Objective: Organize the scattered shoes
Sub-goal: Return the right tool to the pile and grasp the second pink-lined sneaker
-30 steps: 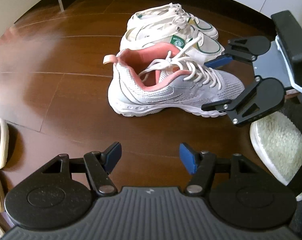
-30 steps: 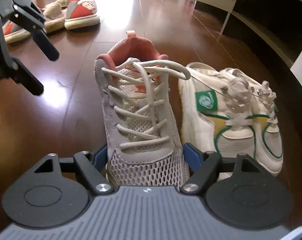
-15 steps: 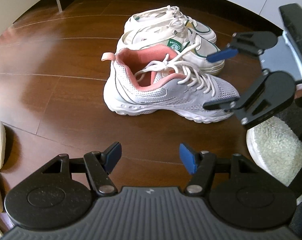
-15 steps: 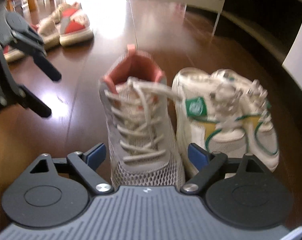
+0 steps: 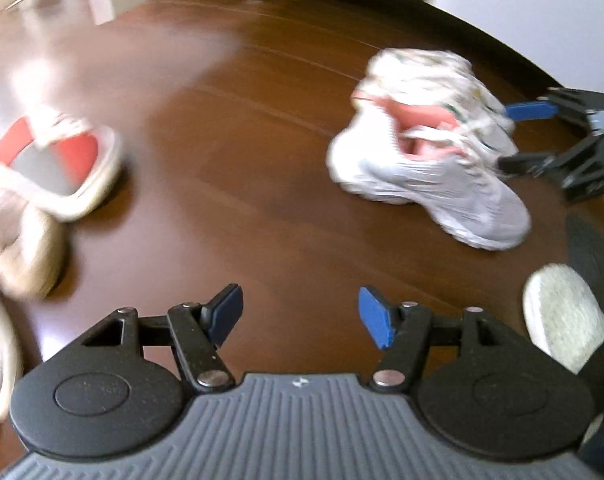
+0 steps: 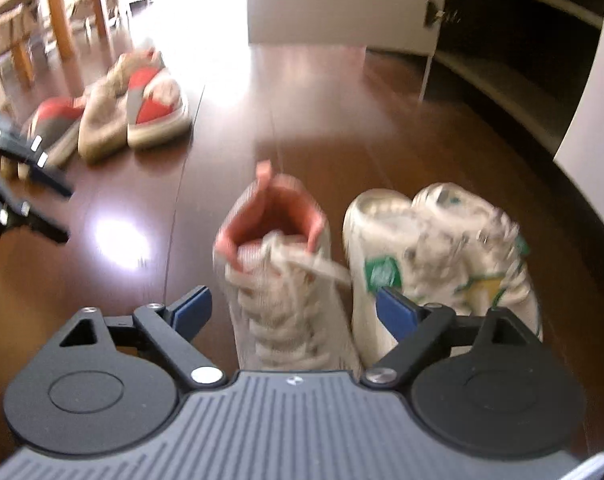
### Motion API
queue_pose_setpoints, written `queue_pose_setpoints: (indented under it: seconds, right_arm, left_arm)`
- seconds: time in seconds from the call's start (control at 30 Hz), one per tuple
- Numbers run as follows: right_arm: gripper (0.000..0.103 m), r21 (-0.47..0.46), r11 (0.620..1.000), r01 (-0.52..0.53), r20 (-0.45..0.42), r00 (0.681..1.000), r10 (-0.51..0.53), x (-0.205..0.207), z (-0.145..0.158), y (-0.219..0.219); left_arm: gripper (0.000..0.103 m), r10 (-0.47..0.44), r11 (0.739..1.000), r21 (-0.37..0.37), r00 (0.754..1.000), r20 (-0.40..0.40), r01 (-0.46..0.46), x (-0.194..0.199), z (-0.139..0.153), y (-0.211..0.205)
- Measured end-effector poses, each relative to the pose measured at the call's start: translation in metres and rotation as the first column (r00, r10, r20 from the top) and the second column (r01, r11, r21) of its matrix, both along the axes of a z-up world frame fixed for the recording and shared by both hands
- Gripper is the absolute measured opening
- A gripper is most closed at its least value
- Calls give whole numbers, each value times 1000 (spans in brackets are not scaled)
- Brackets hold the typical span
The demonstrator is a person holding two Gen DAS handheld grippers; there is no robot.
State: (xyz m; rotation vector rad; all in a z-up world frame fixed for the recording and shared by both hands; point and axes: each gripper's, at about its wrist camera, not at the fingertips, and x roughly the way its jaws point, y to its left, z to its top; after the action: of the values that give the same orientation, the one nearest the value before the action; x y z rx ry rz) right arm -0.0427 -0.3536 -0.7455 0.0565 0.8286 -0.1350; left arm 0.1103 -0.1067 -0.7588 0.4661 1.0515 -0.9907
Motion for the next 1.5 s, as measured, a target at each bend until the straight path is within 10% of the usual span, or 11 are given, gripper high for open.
queue_pose_setpoints:
  seconds: [0.47, 0.57, 0.63, 0.87, 1.0, 1.5]
  right_arm:
    - [83, 84, 908, -411, -11, 910, 414, 201, 37, 58]
    - [65, 96, 864, -494, -20, 867, 498, 243, 52, 64]
    - [26, 82, 821, -565, -44, 821, 569, 273, 66, 68]
    - [27, 176, 762, -623, -12, 773, 635, 346, 119, 64]
    - [27, 221, 743, -632, 27, 765, 643, 379, 133, 71]
    - [44, 382, 756, -532, -92, 792, 604, 562, -1, 161]
  left_arm:
    - [67, 235, 971, 42, 970, 58, -237, 52, 36, 31]
    - [67, 348, 931, 92, 936, 54, -352, 76, 67, 33]
    - [66, 404, 907, 104, 913, 56, -407, 87, 83, 33]
    - [67, 585, 801, 106, 808, 73, -589, 131, 176, 24]
    - [74, 593, 782, 121, 789, 160, -612, 156, 197, 20]
    - [71, 637, 754, 110, 762, 115, -647, 358, 41, 89]
